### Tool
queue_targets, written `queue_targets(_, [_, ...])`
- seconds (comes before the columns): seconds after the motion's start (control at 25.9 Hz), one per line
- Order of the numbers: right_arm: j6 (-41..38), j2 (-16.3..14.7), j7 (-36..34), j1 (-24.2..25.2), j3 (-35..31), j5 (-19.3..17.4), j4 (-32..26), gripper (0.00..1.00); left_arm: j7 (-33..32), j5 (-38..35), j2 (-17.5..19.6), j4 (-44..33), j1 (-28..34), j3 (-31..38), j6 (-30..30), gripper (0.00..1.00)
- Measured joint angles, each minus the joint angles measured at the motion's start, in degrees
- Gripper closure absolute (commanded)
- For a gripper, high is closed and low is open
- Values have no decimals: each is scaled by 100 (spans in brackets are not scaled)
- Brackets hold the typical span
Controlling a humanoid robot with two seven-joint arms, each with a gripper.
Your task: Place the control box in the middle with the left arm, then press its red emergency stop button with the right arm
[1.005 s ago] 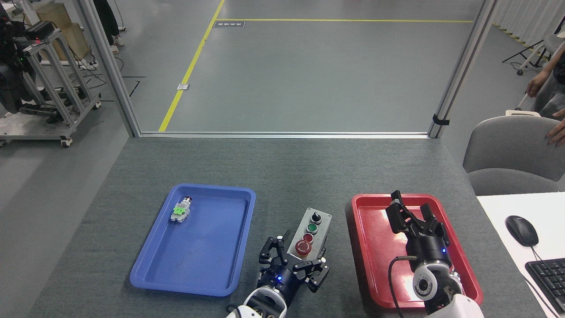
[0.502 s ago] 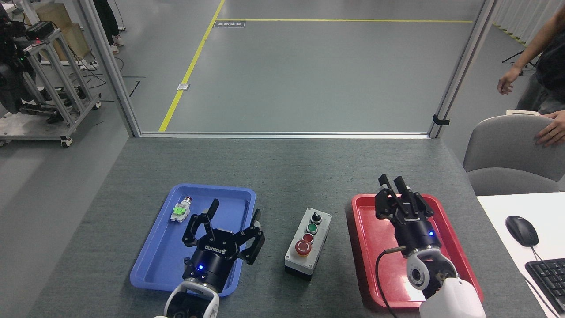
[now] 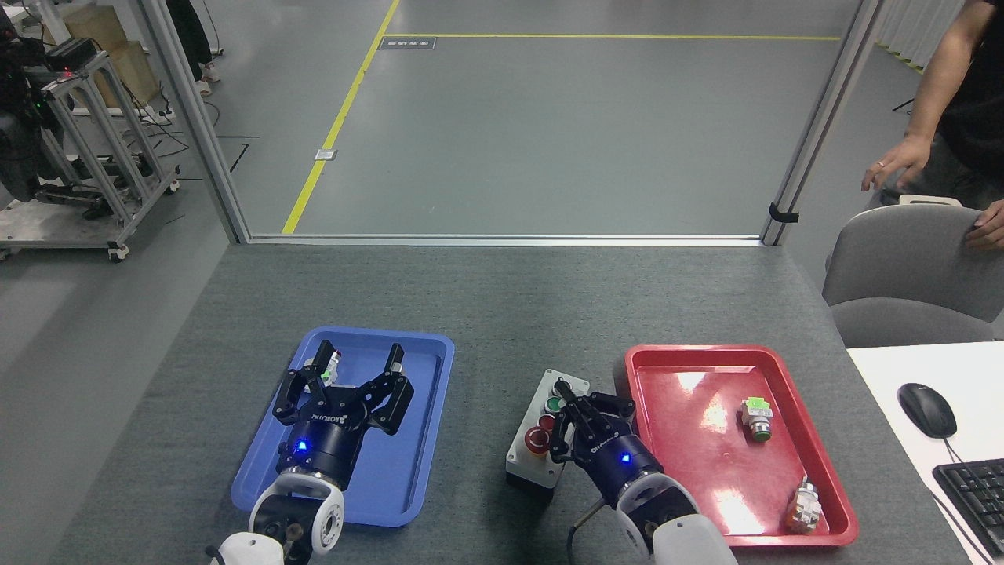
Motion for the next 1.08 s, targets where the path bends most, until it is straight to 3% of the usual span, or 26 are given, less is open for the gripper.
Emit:
queue_targets(0.27, [74, 167, -2, -21, 56, 34, 288, 100, 83, 6, 44, 88, 24, 24, -1, 1])
queue_targets(0.7, [89, 191, -92, -25, 301, 92, 562, 100, -4, -45, 54, 80, 64, 64, 78, 1])
queue_targets(0.89, [58, 184, -281, -40, 429, 100, 772, 100, -1, -52, 154, 44, 206, 71, -155, 1])
queue_targets(0.93, [66, 183, -323, -40, 428, 84, 792, 85, 1, -50, 165, 36, 236, 76, -204, 1])
queue_targets(0.97, [73, 184, -346, -39, 422, 69, 787, 62, 7, -47, 177, 23, 262, 83, -252, 1])
queue_targets(1.04, [75, 172, -321, -44, 387, 42, 650, 2, 14, -43, 206, 10, 297, 98, -293, 1])
queue_targets(1.08, [79, 150, -226, -54, 305, 16, 515, 0, 15, -42, 217, 5, 307, 115, -303, 1])
